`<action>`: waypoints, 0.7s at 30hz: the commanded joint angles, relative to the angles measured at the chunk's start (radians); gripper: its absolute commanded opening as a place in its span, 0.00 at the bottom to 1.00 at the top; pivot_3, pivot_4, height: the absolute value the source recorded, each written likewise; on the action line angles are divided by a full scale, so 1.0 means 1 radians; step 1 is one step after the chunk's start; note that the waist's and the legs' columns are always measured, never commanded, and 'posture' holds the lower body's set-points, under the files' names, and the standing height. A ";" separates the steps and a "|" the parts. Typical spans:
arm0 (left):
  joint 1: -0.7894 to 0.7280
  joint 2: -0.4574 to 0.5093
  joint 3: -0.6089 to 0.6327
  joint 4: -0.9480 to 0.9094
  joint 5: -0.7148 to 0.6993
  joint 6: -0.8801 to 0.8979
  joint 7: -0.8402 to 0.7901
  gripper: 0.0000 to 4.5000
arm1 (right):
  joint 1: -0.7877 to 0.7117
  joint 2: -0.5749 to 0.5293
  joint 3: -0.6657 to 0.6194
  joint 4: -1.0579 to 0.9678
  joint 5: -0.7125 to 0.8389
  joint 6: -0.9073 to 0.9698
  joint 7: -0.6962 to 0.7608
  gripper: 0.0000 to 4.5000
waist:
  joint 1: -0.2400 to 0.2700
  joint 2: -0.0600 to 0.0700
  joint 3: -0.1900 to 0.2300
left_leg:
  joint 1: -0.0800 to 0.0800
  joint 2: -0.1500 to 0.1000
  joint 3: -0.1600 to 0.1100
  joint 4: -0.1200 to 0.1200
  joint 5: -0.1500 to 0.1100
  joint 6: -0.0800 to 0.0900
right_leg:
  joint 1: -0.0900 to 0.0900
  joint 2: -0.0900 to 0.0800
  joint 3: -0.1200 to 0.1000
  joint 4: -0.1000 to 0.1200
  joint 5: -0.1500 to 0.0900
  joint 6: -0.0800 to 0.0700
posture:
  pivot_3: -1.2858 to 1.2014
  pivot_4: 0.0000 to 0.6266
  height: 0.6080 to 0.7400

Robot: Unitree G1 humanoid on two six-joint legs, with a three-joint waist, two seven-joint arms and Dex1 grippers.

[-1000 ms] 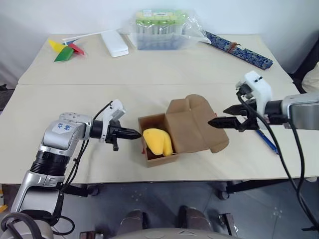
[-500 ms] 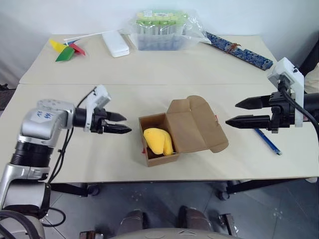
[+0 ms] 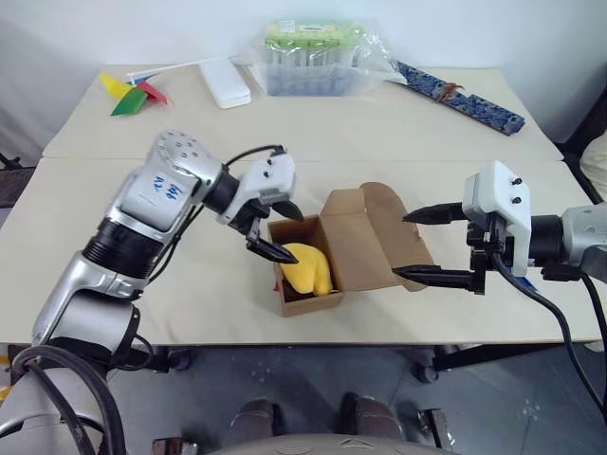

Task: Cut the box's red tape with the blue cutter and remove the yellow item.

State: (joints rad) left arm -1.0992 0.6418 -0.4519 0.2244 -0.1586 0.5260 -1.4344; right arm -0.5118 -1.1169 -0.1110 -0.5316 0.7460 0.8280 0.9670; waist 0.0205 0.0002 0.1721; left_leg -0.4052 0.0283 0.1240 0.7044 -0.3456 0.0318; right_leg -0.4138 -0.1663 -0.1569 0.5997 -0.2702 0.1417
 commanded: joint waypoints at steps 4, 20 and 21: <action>-0.044 -0.028 -0.072 0.066 0.105 -0.159 -0.081 1.00 | -0.064 0.020 0.009 -0.063 -0.004 -0.007 -0.025 1.00 | 0.003 0.000 0.000 | 0.000 0.000 0.000 0.001 0.000 0.000 | 0.000 0.000 0.000 0.000 0.000 0.000 | 0.52 0.24 1.00; -0.065 -0.144 -0.070 0.218 0.220 -0.277 -0.036 0.43 | -0.038 -0.002 -0.044 -0.100 0.016 0.024 -0.058 1.00 | 0.005 -0.001 0.000 | -0.001 0.001 -0.002 0.012 -0.001 0.002 | 0.002 0.000 0.001 0.005 0.000 -0.001 | 0.52 0.24 1.00; -0.070 -0.146 -0.060 0.223 0.216 -0.282 -0.034 0.38 | -0.037 -0.004 -0.046 -0.099 0.014 0.021 -0.054 1.00 | 0.005 -0.001 0.000 | -0.001 0.001 -0.002 0.012 -0.001 0.002 | 0.002 0.000 0.001 0.006 0.000 -0.001 | 0.52 0.24 1.00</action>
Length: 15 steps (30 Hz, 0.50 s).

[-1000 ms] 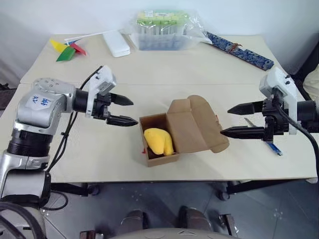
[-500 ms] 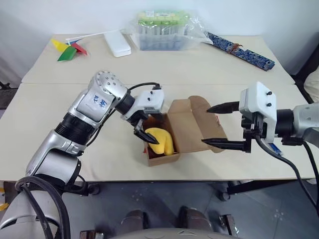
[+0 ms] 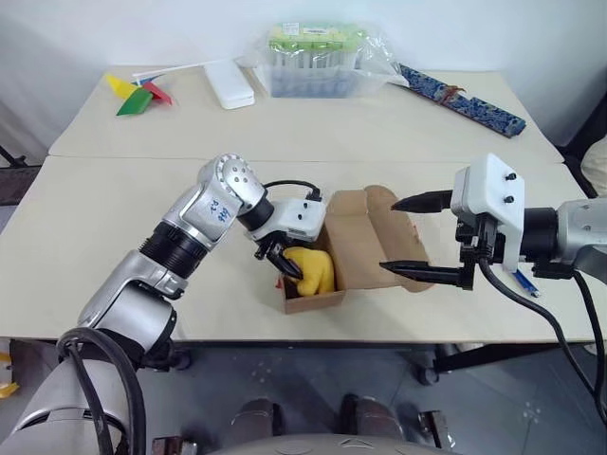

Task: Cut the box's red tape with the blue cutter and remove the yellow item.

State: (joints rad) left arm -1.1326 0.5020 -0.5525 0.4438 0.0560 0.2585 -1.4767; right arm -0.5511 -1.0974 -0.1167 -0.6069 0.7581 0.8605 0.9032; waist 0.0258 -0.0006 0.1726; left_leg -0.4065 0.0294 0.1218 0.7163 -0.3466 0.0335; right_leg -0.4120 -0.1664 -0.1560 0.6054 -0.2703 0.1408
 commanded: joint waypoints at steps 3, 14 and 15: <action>-0.054 -0.016 0.076 0.009 -0.017 0.004 0.009 0.19 | 0.009 -0.030 -0.047 -0.015 -0.003 -0.022 0.025 1.00 | 0.000 0.000 0.000 | 0.000 0.000 0.000 0.000 0.000 0.000 | 0.000 0.000 0.000 0.000 0.000 0.000 | 0.52 0.24 1.00; -0.089 -0.008 0.269 -0.033 -0.108 0.160 0.097 0.00 | -0.050 -0.049 -0.011 0.079 -0.056 -0.086 0.104 1.00 | -0.002 0.000 0.000 | 0.000 0.000 0.000 0.000 0.000 0.000 | 0.000 0.000 0.000 0.001 0.000 0.000 | 0.52 0.24 1.00; -0.088 -0.006 0.289 -0.042 -0.116 0.188 0.121 0.00 | -0.057 -0.050 -0.007 0.099 -0.066 -0.097 0.116 1.00 | -0.003 0.000 0.000 | 0.000 0.000 0.000 0.000 0.000 0.000 | 0.000 0.000 0.000 0.001 0.000 0.000 | 0.52 0.24 1.00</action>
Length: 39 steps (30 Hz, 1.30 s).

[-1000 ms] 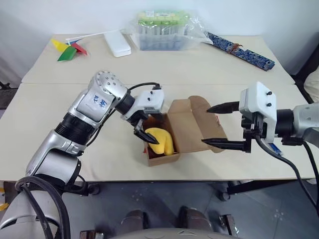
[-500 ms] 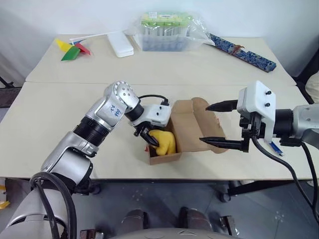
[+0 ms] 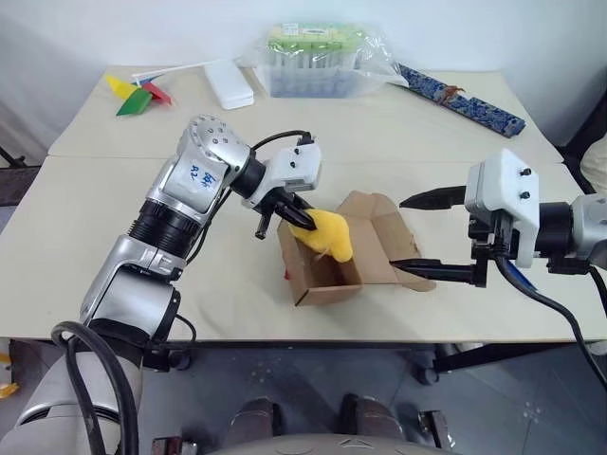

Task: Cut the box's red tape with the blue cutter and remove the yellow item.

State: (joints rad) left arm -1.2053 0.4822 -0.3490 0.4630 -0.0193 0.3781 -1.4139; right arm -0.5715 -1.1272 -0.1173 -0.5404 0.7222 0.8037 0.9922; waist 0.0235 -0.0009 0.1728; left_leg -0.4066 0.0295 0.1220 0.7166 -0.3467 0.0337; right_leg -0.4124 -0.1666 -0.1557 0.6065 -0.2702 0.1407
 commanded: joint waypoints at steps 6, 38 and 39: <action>0.018 0.065 0.245 -0.104 -0.037 0.261 0.320 0.00 | -0.128 0.039 0.059 0.184 -0.116 -0.145 0.081 1.00 | -0.003 0.000 0.000 | 0.000 0.000 0.000 0.000 0.000 0.000 | 0.000 0.000 0.000 0.001 0.000 0.000 | 0.52 0.24 1.00; 0.680 0.346 0.480 -0.760 -0.076 1.033 0.807 0.63 | -0.482 0.502 0.134 0.645 -0.061 -0.064 0.200 1.00 | -0.030 0.000 0.000 | 0.007 0.001 -0.001 -0.003 0.000 -0.003 | -0.001 0.000 0.004 0.011 -0.001 -0.002 | 0.52 0.24 1.00; 0.676 0.356 0.494 -0.765 -0.086 1.035 0.807 0.70 | -0.490 0.503 0.134 0.656 -0.065 -0.068 0.205 1.00 | -0.030 0.000 0.000 | 0.007 0.001 -0.001 -0.003 0.000 -0.003 | -0.002 0.000 0.005 0.011 -0.001 -0.002 | 0.52 0.24 1.00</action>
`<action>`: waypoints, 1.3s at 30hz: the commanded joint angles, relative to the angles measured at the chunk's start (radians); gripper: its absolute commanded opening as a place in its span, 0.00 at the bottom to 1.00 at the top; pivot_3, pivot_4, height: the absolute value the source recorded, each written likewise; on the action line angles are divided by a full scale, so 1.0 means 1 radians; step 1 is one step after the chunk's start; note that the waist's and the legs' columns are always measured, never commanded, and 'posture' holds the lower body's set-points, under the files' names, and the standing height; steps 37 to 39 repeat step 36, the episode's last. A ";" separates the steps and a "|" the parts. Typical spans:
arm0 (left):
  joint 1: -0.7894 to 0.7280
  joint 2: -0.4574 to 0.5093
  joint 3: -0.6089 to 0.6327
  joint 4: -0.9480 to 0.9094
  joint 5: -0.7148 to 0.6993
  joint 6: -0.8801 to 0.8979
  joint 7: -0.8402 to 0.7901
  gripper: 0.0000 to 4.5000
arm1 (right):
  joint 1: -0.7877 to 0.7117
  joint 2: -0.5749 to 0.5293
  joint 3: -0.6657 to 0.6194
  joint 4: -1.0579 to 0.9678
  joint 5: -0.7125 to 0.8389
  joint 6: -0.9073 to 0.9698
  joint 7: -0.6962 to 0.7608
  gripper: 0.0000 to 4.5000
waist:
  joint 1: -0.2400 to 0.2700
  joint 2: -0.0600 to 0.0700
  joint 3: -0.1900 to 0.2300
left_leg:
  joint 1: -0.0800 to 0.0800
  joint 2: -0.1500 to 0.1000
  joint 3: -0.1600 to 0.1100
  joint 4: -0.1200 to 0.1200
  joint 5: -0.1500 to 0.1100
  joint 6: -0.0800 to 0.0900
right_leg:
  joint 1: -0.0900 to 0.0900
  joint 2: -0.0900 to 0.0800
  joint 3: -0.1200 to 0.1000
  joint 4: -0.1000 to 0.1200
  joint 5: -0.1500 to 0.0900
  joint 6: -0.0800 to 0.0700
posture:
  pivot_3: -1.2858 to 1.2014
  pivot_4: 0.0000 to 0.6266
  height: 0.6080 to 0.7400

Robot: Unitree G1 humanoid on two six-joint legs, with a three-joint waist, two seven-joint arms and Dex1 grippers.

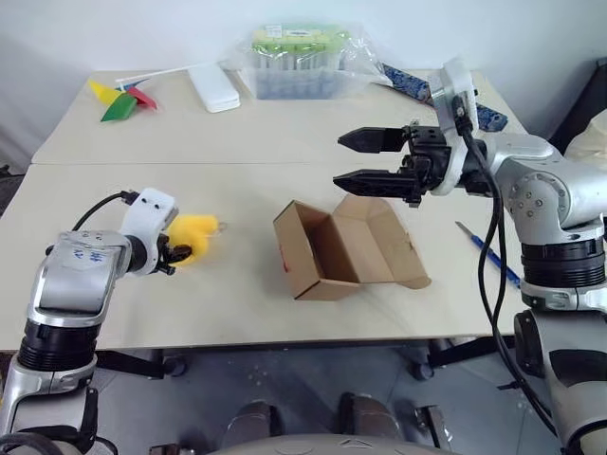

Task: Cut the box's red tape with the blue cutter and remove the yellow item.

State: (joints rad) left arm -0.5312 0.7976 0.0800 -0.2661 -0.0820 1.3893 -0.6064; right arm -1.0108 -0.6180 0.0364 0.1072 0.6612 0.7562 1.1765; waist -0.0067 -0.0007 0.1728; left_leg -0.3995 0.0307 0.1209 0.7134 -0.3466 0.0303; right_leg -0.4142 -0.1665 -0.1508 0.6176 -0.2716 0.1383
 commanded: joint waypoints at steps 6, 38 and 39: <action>0.072 0.124 0.198 -0.122 -0.151 -0.009 -0.105 0.99 | -0.071 -0.006 -0.015 0.046 -0.031 -0.044 0.059 1.00 | 0.000 0.000 0.000 | 0.000 0.000 0.000 0.000 -0.001 -0.001 | -0.001 0.000 0.000 0.001 0.000 -0.001 | 0.52 0.24 1.00; 0.522 0.017 0.402 0.085 -0.462 -1.021 -0.633 0.99 | 0.664 -0.395 -0.341 0.188 -0.241 -0.640 0.233 1.00 | 0.001 0.002 0.001 | 0.003 0.002 0.006 -0.001 -0.001 -0.001 | 0.002 0.001 0.003 -0.006 -0.001 -0.002 | 0.52 0.24 1.00; 0.522 0.017 0.402 0.085 -0.462 -1.021 -0.633 0.99 | 0.664 -0.395 -0.341 0.188 -0.241 -0.640 0.233 1.00 | 0.001 0.002 0.001 | 0.003 0.002 0.006 -0.001 -0.001 -0.001 | 0.002 0.001 0.003 -0.006 -0.001 -0.002 | 0.52 0.24 1.00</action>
